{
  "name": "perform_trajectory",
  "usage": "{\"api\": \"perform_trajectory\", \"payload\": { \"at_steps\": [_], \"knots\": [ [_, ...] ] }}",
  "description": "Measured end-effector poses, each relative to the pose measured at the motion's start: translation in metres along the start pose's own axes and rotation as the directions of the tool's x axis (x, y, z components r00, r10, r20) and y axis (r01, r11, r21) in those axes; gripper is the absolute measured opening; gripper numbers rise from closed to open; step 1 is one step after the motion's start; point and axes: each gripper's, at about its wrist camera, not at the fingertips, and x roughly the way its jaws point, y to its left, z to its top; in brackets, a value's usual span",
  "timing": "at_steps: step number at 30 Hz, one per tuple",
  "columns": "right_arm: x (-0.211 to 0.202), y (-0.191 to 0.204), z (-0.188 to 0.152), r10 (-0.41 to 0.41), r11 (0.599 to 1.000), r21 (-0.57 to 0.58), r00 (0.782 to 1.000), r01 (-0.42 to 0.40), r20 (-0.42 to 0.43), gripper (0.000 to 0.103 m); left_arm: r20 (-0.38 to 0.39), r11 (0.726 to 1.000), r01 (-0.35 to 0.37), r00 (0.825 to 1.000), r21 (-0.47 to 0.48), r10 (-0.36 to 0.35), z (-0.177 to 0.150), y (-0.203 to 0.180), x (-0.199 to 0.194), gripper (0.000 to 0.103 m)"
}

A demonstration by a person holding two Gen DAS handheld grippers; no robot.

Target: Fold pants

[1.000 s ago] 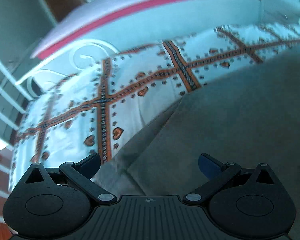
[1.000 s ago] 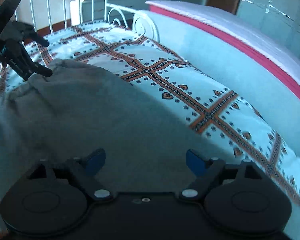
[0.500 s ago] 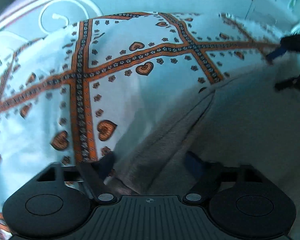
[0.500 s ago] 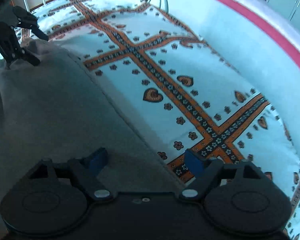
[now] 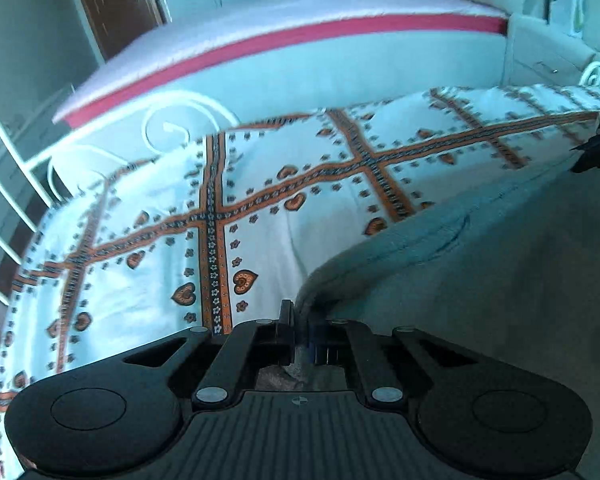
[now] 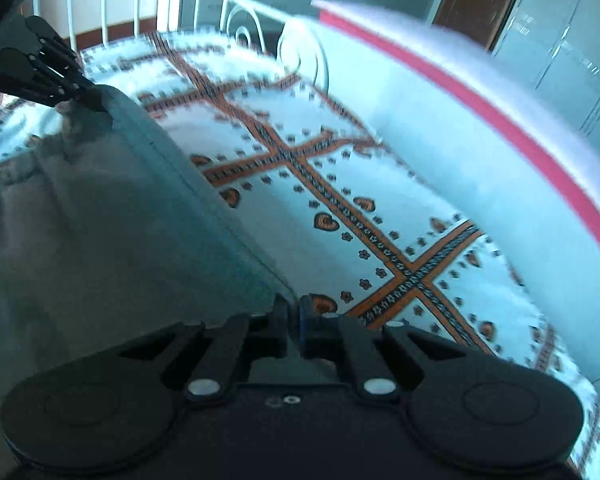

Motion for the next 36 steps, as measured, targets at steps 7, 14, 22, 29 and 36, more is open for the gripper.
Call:
{"api": "perform_trajectory", "payload": {
  "at_steps": [7,14,22,29,36],
  "knots": [
    [-0.093,0.067,-0.049,-0.020,1.000,0.016,0.996,0.019,0.085,0.000,0.056,1.000,0.022,0.998,0.019,-0.023,-0.056,-0.028,-0.090,0.006],
    [-0.138,0.148,-0.097,0.015,0.997,0.067,0.992,-0.024,0.129,0.000,0.000,1.000,0.015,1.000,-0.025,-0.015,-0.143,-0.050,-0.133,0.006],
    [-0.107,0.208,-0.138,0.005,1.000,0.020,1.000,-0.005,0.007,0.006,-0.092,0.998,-0.040,0.995,-0.051,0.036,-0.200,-0.081,-0.122,0.008],
    [-0.123,0.202,-0.141,0.058,0.982,0.182,0.998,-0.053,-0.020,0.034,-0.090,0.920,0.041,0.993,-0.390,-0.083,-0.200,-0.048,-0.146,0.030],
    [-0.124,0.157,-0.167,0.235,0.754,0.632,0.972,-0.177,-0.009,0.039,-0.045,0.604,0.014,0.996,-0.797,-0.083,-0.234,-0.012,-0.152,0.103]
  ]
}}
